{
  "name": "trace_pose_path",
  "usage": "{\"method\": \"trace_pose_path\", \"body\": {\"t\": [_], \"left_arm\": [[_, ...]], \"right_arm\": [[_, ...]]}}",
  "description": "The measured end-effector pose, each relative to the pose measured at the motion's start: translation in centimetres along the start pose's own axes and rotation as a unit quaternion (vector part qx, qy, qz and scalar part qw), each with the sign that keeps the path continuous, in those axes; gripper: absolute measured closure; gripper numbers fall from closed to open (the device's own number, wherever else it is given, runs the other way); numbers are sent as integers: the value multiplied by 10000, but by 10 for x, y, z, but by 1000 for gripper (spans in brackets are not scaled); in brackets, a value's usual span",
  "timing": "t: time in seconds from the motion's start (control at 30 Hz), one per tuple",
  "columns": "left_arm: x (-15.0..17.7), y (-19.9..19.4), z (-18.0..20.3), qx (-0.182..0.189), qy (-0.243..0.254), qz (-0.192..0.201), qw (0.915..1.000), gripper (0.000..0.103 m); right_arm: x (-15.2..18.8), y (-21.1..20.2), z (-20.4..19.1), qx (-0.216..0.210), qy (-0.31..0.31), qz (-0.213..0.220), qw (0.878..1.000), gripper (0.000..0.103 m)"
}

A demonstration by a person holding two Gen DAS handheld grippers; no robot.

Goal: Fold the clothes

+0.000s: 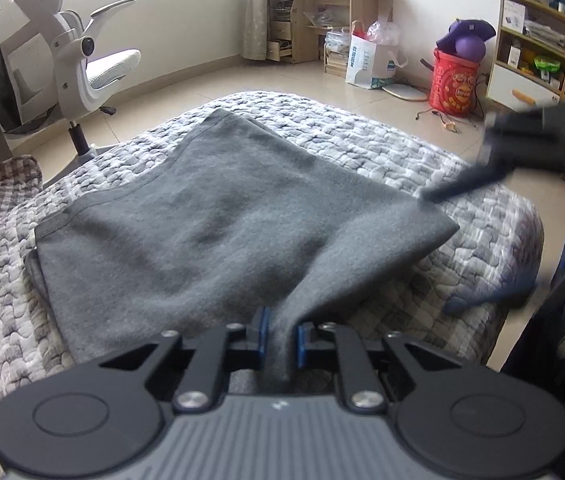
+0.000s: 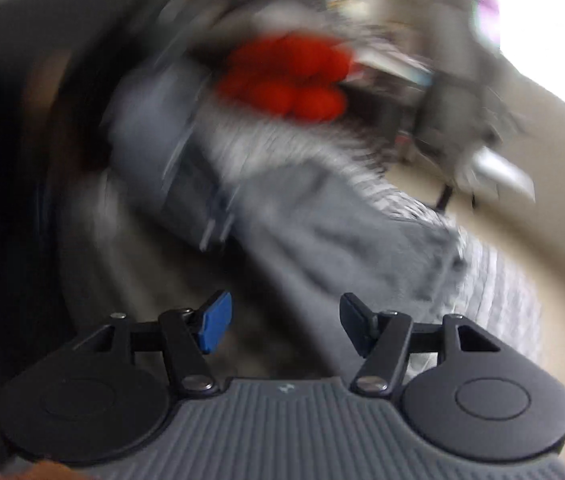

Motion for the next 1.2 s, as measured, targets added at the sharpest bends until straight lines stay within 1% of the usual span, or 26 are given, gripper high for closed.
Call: {"method": "trace_pose_path", "body": {"t": [0.03, 0.07, 0.1, 0.17, 0.2, 0.23, 0.27, 0.37, 0.43, 0.53, 0.6, 0.67, 0.73, 0.83, 0.93, 1.0, 1.03, 1.07, 1.1, 1.17, 1.2], "left_arm": [[0, 0, 0, 23, 1, -5, 10000, 89], [0, 1, 0, 51, -1, -14, 10000, 89], [1, 1, 0, 86, -7, -26, 10000, 90], [0, 1, 0, 127, -18, -38, 9999, 90], [0, 1, -1, 138, -33, -34, 9999, 91], [-1, 1, -2, 149, -47, -30, 9999, 91], [-1, 1, -3, 155, -51, -21, 9999, 91], [-1, -2, -3, 134, 30, 42, 9999, 91], [0, -3, -2, 115, 121, 77, 9998, 90], [3, -7, 3, -27, 357, 150, 9992, 81], [9, -10, 6, -231, 595, 224, 9977, 66], [17, -12, 7, -430, 836, 202, 9954, 64], [24, -10, 6, -653, 1053, 114, 9922, 61], [30, -12, 7, -824, 1266, 120, 9884, 61], [35, -15, 7, -1071, 1637, 170, 9805, 61], [38, -16, 6, -1136, 1787, 188, 9771, 61], [39, -17, 5, -1157, 1855, 194, 9756, 61], [39, -17, 4, -1164, 1906, 197, 9745, 67], [39, -17, 2, -1213, 1949, 202, 9731, 79], [37, -19, -4, -1279, 1866, 226, 9738, 93], [35, -22, -7, -1287, 1793, 256, 9750, 94]], "right_arm": [[7, 11, -6, 143, -536, -302, 9980, 39], [13, 20, -7, 276, -922, -512, 9940, 39], [14, 25, -4, 353, -1083, -612, 9916, 39], [16, 35, 3, 476, -1371, -801, 9862, 48], [17, 38, 8, 423, -1384, -858, 9857, 66], [17, 40, 12, 386, -1388, -906, 9854, 88], [18, 41, 16, 405, -1361, -924, 9855, 93], [18, 40, 19, 467, -1365, -862, 9858, 96], [17, 37, 21, 582, -1362, -776, 9859, 96], [13, 33, 25, 666, -1224, -695, 9878, 97], [11, 31, 27, 666, -1134, -678, 9890, 97], [11, 31, 28, 656, -1100, -672, 9895, 97], [9, 29, 28, 644, -1060, -619, 9903, 97], [2, 25, 36, 609, -874, -458, 9933, 97], [-1, 20, 40, 563, -719, -367, 9951, 97], [-1, 18, 40, 557, -696, -345, 9954, 97], [-1, 17, 40, 551, -679, -329, 9956, 97], [-1, 16, 41, 544, -660, -314, 9958, 97], [-2, 16, 42, 530, -637, -301, 9961, 97], [-2, 15, 43, 469, -613, -284, 9966, 97], [-2, 15, 42, 438, -616, -294, 9967, 97]]}}
Point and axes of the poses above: each gripper's, at about its wrist camera, not at the fingertips, and y roughly the way its jaws point, z to its right, x to its underside, the point moved 6 cm from there along y, roughly the way its jaws point, and after that the axes turned 15 degrees about -x, right-handed, at the moved point
